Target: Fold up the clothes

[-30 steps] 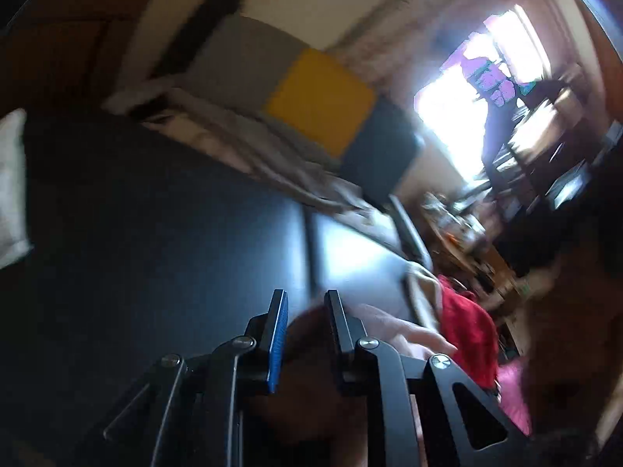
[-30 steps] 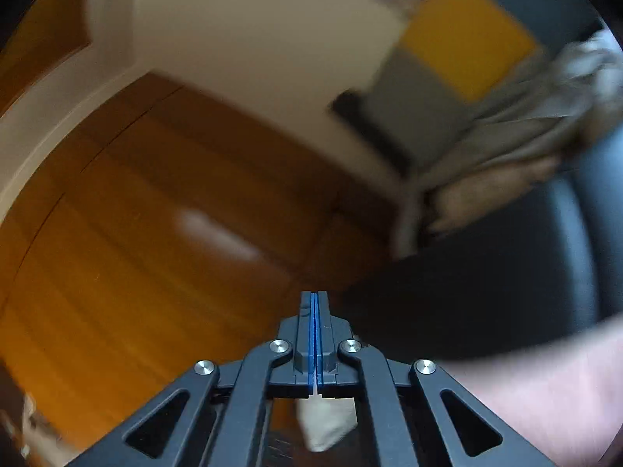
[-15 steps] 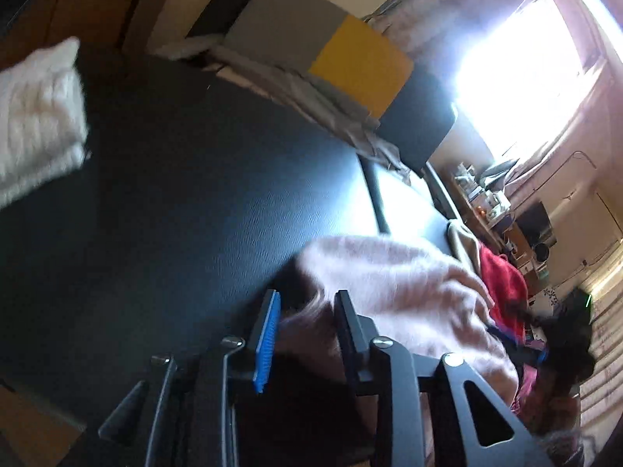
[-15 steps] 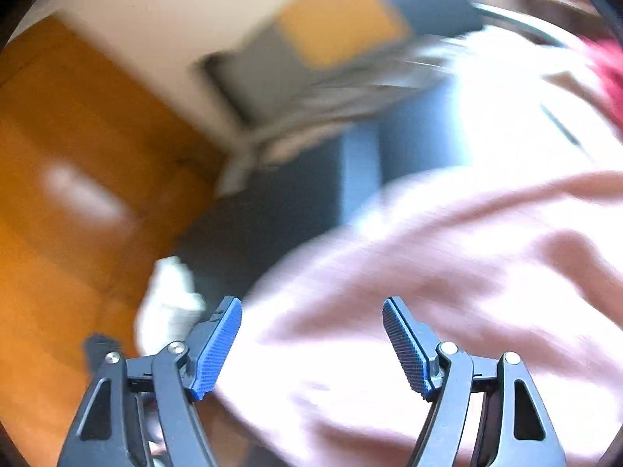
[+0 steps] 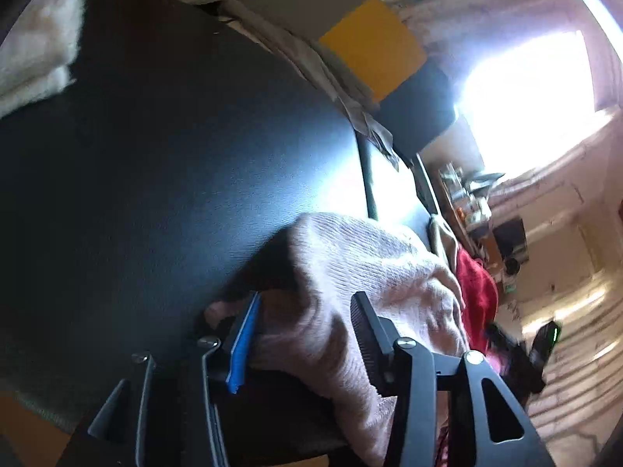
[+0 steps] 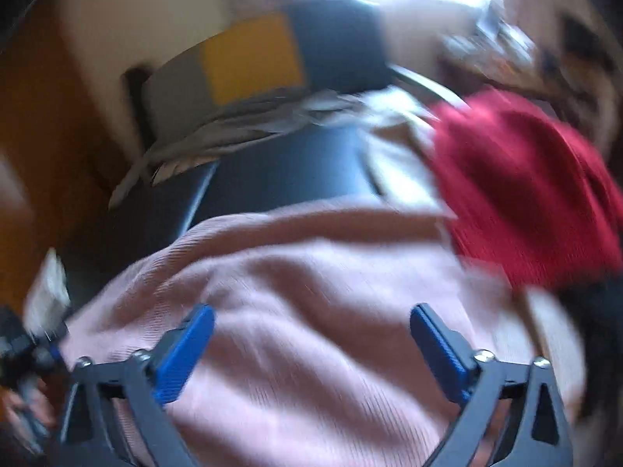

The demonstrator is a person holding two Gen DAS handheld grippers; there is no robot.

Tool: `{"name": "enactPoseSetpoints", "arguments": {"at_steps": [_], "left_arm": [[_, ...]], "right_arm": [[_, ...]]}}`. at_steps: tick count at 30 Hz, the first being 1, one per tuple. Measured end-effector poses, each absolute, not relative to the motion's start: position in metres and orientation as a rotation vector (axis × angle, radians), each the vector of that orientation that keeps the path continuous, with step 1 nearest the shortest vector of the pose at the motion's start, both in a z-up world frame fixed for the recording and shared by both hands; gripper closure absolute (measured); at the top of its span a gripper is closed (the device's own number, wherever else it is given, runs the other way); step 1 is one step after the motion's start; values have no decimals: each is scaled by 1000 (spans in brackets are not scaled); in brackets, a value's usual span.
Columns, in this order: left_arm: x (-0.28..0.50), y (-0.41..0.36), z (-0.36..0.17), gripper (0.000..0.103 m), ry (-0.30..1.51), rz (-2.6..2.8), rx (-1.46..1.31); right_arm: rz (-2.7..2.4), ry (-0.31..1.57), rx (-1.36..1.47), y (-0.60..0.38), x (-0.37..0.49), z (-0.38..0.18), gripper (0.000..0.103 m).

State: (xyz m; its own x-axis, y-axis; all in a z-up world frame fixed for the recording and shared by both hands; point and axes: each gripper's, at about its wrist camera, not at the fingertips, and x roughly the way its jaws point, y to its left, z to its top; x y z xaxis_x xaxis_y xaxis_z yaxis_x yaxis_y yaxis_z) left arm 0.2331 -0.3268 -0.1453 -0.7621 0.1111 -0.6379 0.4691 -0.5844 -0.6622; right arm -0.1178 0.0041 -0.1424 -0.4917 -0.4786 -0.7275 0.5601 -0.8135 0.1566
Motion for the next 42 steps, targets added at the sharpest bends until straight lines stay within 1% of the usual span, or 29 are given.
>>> {"name": "enactPoseSetpoints", "arguments": {"at_steps": [1, 5, 9, 12, 15, 16, 18, 20, 22, 23, 24, 25, 30, 31, 32, 34, 36, 39, 40, 42], "left_arm": [[229, -323, -145, 50, 1273, -2455, 983], [213, -309, -146, 47, 1163, -2515, 1085], [203, -300, -151, 44, 1111, -2534, 1132], [195, -299, -152, 42, 1151, -2522, 1151], [191, -299, -152, 43, 1196, -2512, 1167], [190, -298, -152, 47, 1186, -2509, 1171], [188, -295, -150, 57, 1152, -2505, 1177], [191, -292, -150, 72, 1148, -2506, 1166], [197, -290, -150, 76, 1180, -2506, 1141], [203, -291, -150, 77, 1218, -2502, 1113], [208, -291, -150, 78, 1255, -2497, 1085], [215, -292, -148, 79, 1280, -2497, 1044], [245, -316, -118, 81, 1372, -2517, 808], [249, -322, -109, 82, 1381, -2522, 761], [253, -328, -100, 83, 1380, -2531, 714], [261, -341, -79, 84, 1370, -2546, 620], [267, -356, -48, 87, 1325, -2563, 507], [275, -378, 2, 99, 1250, -2581, 332], [278, -386, 24, 103, 1200, -2585, 259], [276, -396, 67, 103, 1064, -2604, 163]], "right_arm": [[-2258, 232, 1035, -19, -121, -140, 0], [-2072, 615, 930, -102, -135, -144, 0], [-1941, 729, 1045, -129, -160, -168, 0], [-1837, 811, 1127, -150, -179, -187, 0], [-1728, 890, 1205, -170, -198, -205, 0], [-1702, 902, 1223, -175, -202, -208, 0], [-1725, 830, 1214, -170, -191, -196, 1], [-1747, 758, 1204, -165, -181, -184, 20], [-1768, 685, 1193, -160, -170, -171, 63], [-1777, 649, 1187, -158, -165, -165, 73], [-1787, 612, 1181, -156, -160, -159, 77], [-1796, 576, 1175, -153, -155, -153, 80], [-1835, 394, 1140, -141, -128, -122, 84], [-1842, 357, 1133, -138, -123, -116, 92], [-1847, 322, 1119, -138, -118, -108, 92], [-1844, 253, 1038, -147, -108, -74, 92], [-1838, 194, 930, -159, -89, -31, 92], [-1850, 158, 781, -173, -70, 31, 92], [-1858, 146, 733, -176, -65, 51, 92], [-1906, 117, 653, -169, -67, 83, 92]]}}
